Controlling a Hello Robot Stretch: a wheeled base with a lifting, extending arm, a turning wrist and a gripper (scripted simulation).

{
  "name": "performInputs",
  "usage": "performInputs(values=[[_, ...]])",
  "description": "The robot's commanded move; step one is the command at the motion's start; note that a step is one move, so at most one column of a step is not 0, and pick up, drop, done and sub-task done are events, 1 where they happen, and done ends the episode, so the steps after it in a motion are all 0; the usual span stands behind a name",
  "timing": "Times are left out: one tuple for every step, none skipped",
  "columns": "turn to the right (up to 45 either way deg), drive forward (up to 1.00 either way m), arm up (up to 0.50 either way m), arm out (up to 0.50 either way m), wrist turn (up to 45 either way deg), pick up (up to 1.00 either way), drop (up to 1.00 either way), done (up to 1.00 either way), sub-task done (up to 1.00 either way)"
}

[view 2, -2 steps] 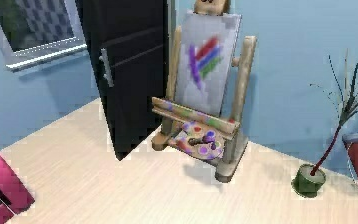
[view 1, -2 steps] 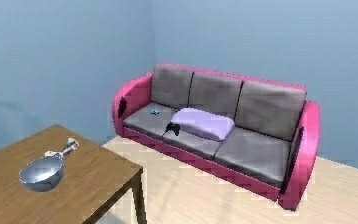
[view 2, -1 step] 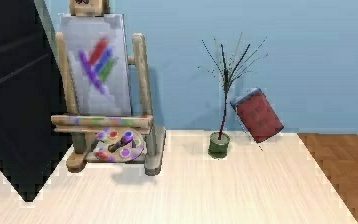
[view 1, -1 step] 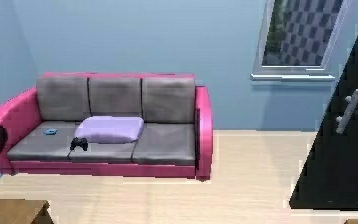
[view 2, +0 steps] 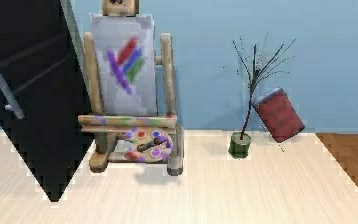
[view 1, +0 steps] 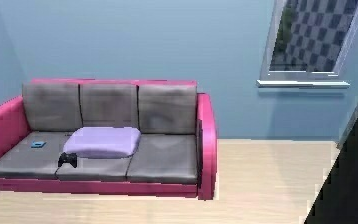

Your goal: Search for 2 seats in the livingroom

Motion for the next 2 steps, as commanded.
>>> performInputs(values=[[45.0,0.00,0.00,0.00,0.0,0.00,0.00,0.00,0.00],[45.0,0.00,0.00,0.00,0.0,0.00,0.00,0.00,0.00]])
